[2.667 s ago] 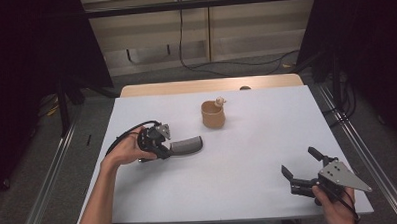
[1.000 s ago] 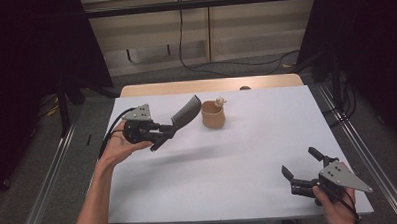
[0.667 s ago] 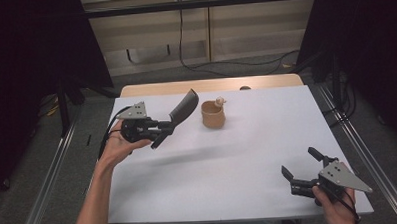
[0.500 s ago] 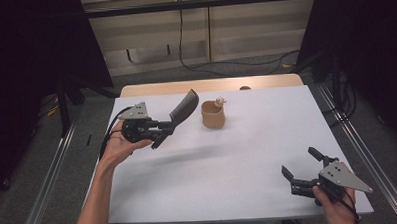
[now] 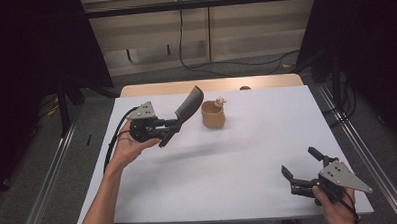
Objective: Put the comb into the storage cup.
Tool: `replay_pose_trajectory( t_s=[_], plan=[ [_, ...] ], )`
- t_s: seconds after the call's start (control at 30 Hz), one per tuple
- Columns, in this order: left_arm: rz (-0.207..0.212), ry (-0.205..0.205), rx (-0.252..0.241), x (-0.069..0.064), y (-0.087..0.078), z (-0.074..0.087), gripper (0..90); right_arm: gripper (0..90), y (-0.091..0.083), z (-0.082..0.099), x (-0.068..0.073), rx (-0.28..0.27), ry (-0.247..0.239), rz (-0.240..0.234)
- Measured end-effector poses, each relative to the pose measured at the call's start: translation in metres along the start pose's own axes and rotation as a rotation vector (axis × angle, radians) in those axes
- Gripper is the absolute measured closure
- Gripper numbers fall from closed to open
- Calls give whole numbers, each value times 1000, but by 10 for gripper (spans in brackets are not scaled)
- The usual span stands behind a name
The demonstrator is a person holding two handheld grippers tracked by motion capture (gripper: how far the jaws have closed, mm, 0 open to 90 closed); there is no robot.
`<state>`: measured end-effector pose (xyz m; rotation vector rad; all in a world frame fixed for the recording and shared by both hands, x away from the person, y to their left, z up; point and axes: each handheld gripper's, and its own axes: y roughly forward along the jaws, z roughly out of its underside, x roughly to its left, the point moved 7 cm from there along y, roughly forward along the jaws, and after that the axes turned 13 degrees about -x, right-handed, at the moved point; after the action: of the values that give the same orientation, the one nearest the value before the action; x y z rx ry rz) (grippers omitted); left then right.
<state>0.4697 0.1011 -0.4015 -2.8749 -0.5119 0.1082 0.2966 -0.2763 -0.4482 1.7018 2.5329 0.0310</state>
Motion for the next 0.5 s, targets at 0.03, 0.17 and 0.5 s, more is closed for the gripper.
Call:
replay_pose_trajectory(
  t_s=[0.03,0.17,0.5],
  plan=[
    [-9,-5,-8,1,1,-1,727,0,0,0,0,1,0,1],
    [-38,-1,-35,3,5,-4,727,0,0,0,0,3,1,2],
    [-87,4,-58,4,12,-8,727,0,-1,-1,-1,-4,0,6]
  ],
)
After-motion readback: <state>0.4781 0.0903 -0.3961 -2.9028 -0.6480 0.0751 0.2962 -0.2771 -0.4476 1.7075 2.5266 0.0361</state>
